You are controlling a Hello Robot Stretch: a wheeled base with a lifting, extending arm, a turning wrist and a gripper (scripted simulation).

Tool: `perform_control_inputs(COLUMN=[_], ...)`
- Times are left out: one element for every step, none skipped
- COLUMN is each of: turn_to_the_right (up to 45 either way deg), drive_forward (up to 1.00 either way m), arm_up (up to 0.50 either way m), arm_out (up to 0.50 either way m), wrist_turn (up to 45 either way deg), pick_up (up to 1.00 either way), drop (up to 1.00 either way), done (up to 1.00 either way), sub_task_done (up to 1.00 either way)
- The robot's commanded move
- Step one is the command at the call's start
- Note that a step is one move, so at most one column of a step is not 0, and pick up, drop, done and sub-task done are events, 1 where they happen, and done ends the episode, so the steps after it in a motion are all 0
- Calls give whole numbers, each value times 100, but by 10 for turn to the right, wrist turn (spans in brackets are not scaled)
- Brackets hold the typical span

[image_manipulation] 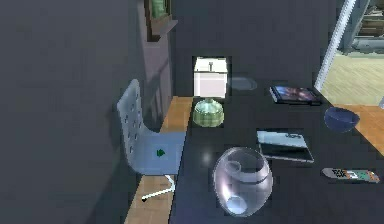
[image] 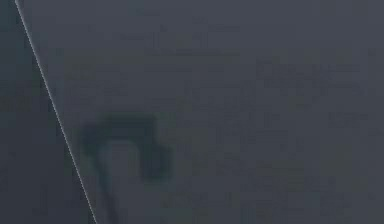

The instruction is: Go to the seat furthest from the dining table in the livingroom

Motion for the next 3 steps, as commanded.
perform_control_inputs(turn_to_the_right=[150, 0, 450], drive_forward=[0, 10, 0], arm_up=[0, 0, 0], arm_out=[0, 0, 0], wrist_turn=[0, 0, 0], pick_up=[0, 0, 0], drop=[0, 0, 0], done=[0, 0, 0], sub_task_done=[0, 0, 0])
